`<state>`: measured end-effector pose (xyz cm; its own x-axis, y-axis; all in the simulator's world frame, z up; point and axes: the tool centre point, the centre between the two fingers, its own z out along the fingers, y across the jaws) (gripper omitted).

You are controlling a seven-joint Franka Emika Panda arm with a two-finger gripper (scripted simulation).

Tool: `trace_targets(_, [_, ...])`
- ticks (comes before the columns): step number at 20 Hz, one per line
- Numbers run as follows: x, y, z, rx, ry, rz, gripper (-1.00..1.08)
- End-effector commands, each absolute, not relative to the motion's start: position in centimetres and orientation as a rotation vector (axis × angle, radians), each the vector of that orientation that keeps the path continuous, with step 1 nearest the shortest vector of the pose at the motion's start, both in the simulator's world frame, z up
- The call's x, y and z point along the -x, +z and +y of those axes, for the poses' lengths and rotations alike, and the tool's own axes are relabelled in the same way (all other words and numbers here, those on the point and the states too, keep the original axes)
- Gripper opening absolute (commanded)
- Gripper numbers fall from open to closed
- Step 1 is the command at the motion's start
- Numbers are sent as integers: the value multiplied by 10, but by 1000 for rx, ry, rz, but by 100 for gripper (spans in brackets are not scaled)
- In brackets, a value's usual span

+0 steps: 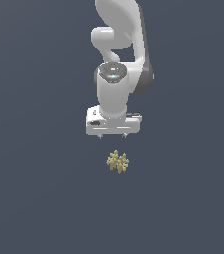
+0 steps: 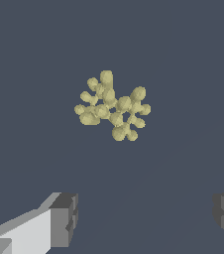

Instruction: Pick up the object and move it to a goal position.

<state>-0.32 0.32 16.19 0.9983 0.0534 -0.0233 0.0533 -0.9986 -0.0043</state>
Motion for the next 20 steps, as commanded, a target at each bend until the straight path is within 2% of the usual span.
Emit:
trace_targets(1, [4, 161, 3, 3135, 38, -85, 100])
trace_targets(11, [1, 160, 4, 3134, 37, -157, 100])
trace_targets(20, [-9, 155, 8, 3113, 35, -416, 100])
